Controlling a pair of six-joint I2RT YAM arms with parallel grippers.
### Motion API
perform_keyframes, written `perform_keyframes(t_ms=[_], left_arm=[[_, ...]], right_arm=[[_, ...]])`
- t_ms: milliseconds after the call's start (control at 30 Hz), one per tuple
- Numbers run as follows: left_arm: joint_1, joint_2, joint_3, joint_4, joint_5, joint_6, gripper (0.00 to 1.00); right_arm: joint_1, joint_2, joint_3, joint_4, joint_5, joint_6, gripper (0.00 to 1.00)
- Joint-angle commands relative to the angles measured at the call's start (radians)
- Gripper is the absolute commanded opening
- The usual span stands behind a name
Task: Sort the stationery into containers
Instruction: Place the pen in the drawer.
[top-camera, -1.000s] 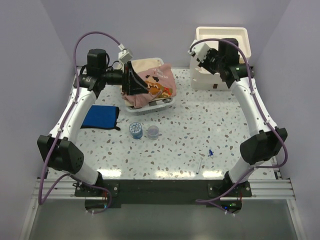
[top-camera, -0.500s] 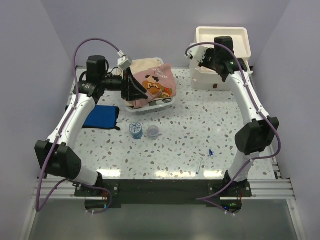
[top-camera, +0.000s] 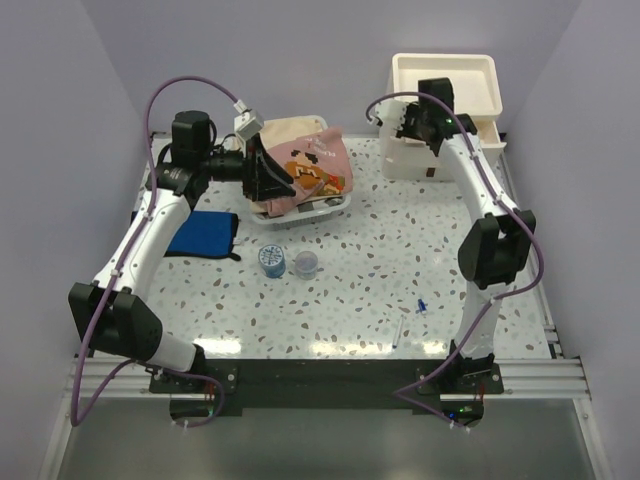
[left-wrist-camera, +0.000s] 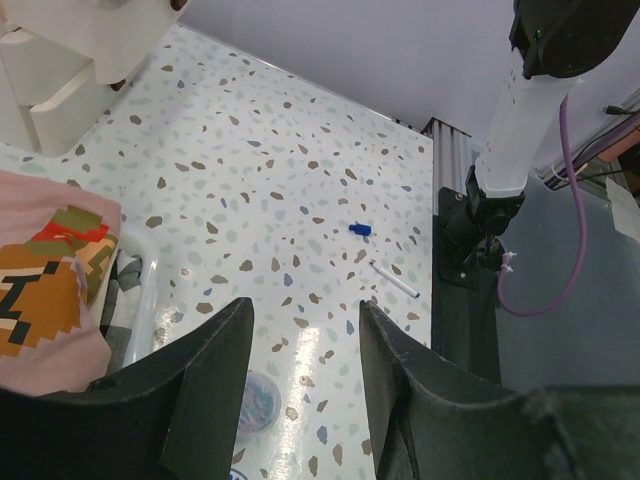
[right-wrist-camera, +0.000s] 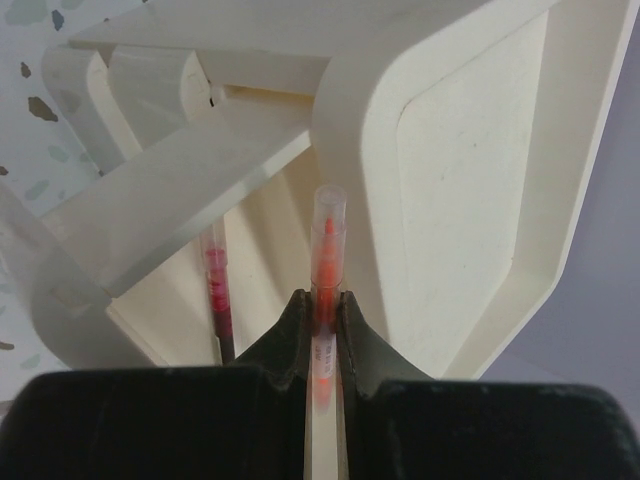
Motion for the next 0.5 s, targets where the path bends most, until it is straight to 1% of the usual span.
perform_keyframes(t_ms=[0, 167, 200, 267, 300, 333, 367, 433, 467], left_arm=[[0.002, -0.033, -0.005, 0.041, -0.006, -0.011, 0.51], [0.004, -0.032, -0.005, 0.044, -0.006, -0.014, 0.51], [0.004, -0.033, -0.005, 0.043, -0.006, -0.014, 0.52], [0.007, -0.035, -0.007, 0.044, -0.006, -0.014, 0.52], [0.007, -0.035, -0.008, 0.046, -0.008, -0.014, 0.52], [0.008, -0.035, -0.008, 0.047, -0.008, -0.014, 0.52], [0.010, -0.035, -0.010, 0.049, -0.008, -0.014, 0.52], [0.010, -0.033, -0.010, 0.052, -0.008, -0.016, 0.52], [0.010, -0.032, -0.010, 0.053, -0.008, -0.016, 0.52]], right_arm=[[-0.018, 0.004, 0.060, 0.018, 0.049, -0.040, 0.00], [-0.019, 0.024, 0.040, 0.027, 0.093, -0.049, 0.00], [-0.018, 0.025, 0.035, 0.029, 0.103, -0.045, 0.07], [-0.019, 0.018, 0.029, 0.016, 0.100, -0.041, 0.14], [-0.019, 0.013, 0.012, 0.019, 0.104, -0.040, 0.19], [-0.019, 0.009, 0.000, 0.050, 0.109, -0.038, 0.32], [-0.021, -0.001, -0.011, 0.064, 0.112, -0.035, 0.37], [-0.019, -0.007, -0.026, 0.087, 0.120, -0.037, 0.43], [-0.021, -0.008, -0.026, 0.087, 0.123, -0.040, 0.44]])
